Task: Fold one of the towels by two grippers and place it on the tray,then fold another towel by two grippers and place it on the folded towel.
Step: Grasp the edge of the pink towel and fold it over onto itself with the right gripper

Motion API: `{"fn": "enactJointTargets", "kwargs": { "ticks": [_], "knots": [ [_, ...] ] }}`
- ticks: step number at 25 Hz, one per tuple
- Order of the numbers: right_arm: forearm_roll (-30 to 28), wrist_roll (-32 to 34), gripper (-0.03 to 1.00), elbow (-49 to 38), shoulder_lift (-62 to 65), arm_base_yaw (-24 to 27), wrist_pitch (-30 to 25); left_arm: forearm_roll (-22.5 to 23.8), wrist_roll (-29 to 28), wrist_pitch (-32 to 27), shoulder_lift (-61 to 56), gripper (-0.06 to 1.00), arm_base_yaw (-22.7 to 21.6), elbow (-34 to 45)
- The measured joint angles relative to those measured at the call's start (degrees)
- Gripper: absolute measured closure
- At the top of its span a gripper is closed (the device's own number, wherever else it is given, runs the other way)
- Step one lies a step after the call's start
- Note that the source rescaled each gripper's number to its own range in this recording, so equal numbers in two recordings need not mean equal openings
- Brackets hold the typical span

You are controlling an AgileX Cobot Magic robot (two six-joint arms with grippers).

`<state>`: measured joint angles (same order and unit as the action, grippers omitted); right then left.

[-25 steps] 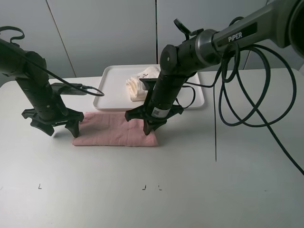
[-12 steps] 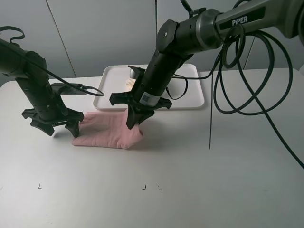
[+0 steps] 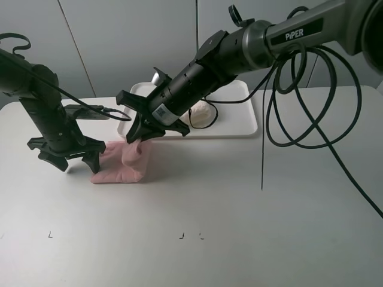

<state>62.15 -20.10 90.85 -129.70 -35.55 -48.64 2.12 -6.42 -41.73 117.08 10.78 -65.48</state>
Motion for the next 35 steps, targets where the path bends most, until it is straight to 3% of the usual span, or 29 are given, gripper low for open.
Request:
{"fn": "enactJointTargets", "kwargs": {
  "ticks": [3, 9, 22, 32, 34, 35],
  "knots": [
    [5.7, -3.7, 0.95, 0.0, -2.1, -0.1, 0.7, 0.0, 0.0, 0.0, 0.0, 0.0, 0.0, 0.0],
    [10.8, -6.9, 0.95, 0.1, -5.1, -1.9, 3.4, 0.0, 0.1, 0.0, 0.0, 0.0, 0.0, 0.0],
    [12.9, -8.2, 0.95, 0.1, -8.6, -2.1, 5.9, -0.6, 1.0, -0.7, -0.2, 0.0, 0.0, -1.3],
    [13.2, -8.3, 0.95, 0.2, -8.8, -2.1, 6.1, -0.9, 2.0, -4.8, -5.6, 0.0, 0.0, -10.7],
    [13.9, -8.5, 0.89, 0.2, -8.8, -2.1, 6.1, -0.9, 2.3, -5.5, -5.6, 0.0, 0.0, -12.5],
    [15.1, -9.1, 0.81, 0.2, -8.9, -2.1, 5.7, -0.9, 2.6, -5.8, -5.6, 0.0, 0.0, -13.0]
  ]
}}
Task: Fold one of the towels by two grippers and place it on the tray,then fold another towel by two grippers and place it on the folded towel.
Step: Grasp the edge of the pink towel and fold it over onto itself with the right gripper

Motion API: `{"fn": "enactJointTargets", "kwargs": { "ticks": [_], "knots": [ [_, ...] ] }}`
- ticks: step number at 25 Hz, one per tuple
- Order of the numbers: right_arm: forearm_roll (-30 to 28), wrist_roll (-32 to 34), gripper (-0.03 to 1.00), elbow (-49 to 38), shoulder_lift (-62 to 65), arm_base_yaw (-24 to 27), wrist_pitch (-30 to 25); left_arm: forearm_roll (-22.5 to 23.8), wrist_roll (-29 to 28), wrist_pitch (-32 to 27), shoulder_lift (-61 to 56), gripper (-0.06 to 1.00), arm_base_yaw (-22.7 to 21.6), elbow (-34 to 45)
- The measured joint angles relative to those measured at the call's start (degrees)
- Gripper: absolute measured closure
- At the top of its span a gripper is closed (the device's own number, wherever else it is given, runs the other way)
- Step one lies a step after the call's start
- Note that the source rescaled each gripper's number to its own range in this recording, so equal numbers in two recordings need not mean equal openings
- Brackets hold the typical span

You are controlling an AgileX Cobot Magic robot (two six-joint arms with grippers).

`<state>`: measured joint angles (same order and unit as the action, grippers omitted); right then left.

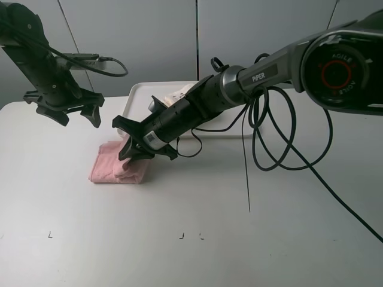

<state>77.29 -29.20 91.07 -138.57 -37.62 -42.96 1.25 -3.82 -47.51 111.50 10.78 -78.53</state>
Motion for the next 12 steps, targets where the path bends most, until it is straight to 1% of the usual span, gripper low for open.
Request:
{"fn": "enactJointTargets", "kwargs": {
  "ticks": [1, 3, 4, 5, 6, 8, 10, 12],
  "knots": [
    [2.0, -1.0, 0.71, 0.0, 0.0, 0.0, -0.4, 0.0, 0.1, -0.1, 0.0, 0.0, 0.0, -0.5],
    [7.1, -4.2, 0.43, 0.0, 0.0, 0.0, -1.7, 0.0, 0.5, -0.2, 0.0, 0.0, 0.0, -1.0],
    [9.6, -5.2, 0.33, 0.0, 0.0, -0.1, -2.2, 0.0, 0.8, -0.2, 0.0, 0.0, 0.0, -0.9],
    [12.3, -6.3, 0.27, 0.0, 0.0, -0.2, -2.4, 0.0, 1.1, -0.2, 0.0, 0.0, 0.0, -1.0],
    [14.4, -7.5, 0.25, 0.0, 0.0, -0.7, -2.4, 0.0, 1.4, -0.2, 0.0, 0.0, 0.0, -1.1],
    [16.3, -9.5, 0.25, 0.0, 0.0, -2.0, -1.8, 0.0, 1.9, -0.4, 0.0, 0.0, 0.0, -1.1],
    [16.4, -10.6, 0.26, 0.0, 0.0, -3.5, -1.5, 0.0, 2.4, -0.4, 0.0, 0.0, 0.0, -1.1],
    [15.9, -10.9, 0.26, 0.0, 0.0, -3.7, -1.8, 0.1, 2.5, -0.4, 0.0, 0.0, 0.0, -1.1]
  ]
}}
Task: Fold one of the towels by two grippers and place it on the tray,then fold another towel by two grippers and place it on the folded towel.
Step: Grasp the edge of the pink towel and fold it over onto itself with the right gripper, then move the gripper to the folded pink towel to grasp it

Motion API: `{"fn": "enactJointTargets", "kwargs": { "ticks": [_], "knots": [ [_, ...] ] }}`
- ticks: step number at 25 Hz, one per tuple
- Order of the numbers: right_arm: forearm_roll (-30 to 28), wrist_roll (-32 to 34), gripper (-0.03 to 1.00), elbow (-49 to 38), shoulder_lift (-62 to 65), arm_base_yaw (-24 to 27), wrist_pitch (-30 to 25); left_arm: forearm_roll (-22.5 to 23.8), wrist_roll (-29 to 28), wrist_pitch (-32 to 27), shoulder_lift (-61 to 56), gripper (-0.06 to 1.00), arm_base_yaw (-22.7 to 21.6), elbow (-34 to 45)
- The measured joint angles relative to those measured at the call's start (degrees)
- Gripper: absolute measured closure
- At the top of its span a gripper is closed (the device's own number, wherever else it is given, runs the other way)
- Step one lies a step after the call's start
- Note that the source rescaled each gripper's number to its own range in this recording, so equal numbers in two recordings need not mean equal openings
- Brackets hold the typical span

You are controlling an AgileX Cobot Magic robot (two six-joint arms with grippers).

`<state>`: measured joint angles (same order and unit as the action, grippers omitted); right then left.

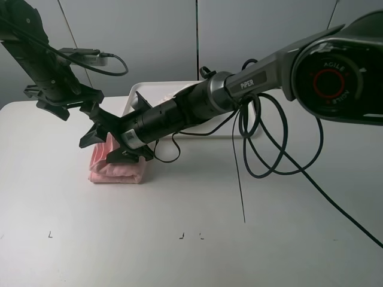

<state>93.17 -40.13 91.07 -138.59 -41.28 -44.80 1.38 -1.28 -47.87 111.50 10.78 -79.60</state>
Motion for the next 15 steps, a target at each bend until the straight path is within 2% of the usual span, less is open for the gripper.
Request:
{"fn": "enactJointTargets", "kwargs": {
  "ticks": [7, 10, 15],
  "knots": [
    [-3.6, 0.3, 0.26, 0.0, 1.3, 5.5, -5.0, 0.4, 0.4, 0.2, 0.0, 0.0, 0.0, 0.0],
    [-8.5, 1.9, 0.26, 0.0, 2.8, 8.2, -5.6, 0.4, 0.3, 0.2, 0.0, 0.0, 0.0, 0.0],
    [-20.7, 8.9, 0.26, 0.0, 2.8, 10.3, -5.0, 0.4, 0.3, 0.2, 0.0, 0.0, 0.0, 0.0]
  ]
}}
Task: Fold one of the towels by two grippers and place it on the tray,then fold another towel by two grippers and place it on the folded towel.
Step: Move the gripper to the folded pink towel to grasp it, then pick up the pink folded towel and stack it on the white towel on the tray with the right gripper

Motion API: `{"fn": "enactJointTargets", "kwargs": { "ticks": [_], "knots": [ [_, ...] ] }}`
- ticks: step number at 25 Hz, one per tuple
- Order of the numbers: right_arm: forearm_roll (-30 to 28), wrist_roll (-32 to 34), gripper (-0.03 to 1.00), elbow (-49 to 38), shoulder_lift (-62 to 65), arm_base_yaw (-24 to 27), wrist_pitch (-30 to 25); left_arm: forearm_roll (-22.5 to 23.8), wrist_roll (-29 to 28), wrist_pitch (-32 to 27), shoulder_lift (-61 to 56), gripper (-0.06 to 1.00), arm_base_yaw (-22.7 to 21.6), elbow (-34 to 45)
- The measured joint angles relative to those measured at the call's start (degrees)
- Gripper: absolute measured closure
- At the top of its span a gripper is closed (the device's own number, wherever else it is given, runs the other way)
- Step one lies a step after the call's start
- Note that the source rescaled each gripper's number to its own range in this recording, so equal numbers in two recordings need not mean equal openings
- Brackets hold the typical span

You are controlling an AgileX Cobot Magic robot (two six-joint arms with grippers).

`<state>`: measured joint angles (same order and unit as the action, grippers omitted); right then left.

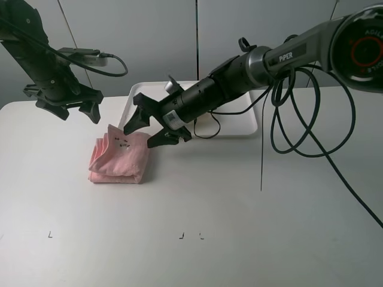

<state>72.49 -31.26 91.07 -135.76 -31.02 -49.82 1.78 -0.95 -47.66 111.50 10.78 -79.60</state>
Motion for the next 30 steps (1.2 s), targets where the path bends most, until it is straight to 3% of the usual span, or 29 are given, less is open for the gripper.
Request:
{"fn": "enactJointTargets", "kwargs": {
  "ticks": [9, 15, 17, 21, 22, 30],
  "knots": [
    [-1.6, 2.7, 0.28, 0.0, -3.4, -0.7, 1.6, -0.1, 0.0, -0.2, 0.0, 0.0, 0.0, 0.0],
    [1.6, 1.0, 0.29, 0.0, -4.7, -2.3, 3.1, -0.2, 0.9, -0.2, 0.0, 0.0, 0.0, 0.0],
    [1.6, 0.3, 0.38, 0.0, -4.9, -3.2, 4.4, -0.2, 0.9, -0.2, 0.0, 0.0, 0.0, 0.0],
    [2.5, -0.5, 0.86, 0.0, -5.0, -3.9, 5.8, -0.2, 0.9, -0.2, 0.0, 0.0, 0.0, 0.0],
    [3.5, -0.9, 0.91, 0.0, -5.0, -3.9, 5.9, -0.2, 0.9, -0.3, 0.0, 0.0, 0.0, 0.0],
    [4.7, -4.2, 0.91, 0.0, -2.4, -3.9, 8.3, -0.2, 0.9, -0.6, 0.0, 0.0, 0.0, 0.0]
  ]
}}
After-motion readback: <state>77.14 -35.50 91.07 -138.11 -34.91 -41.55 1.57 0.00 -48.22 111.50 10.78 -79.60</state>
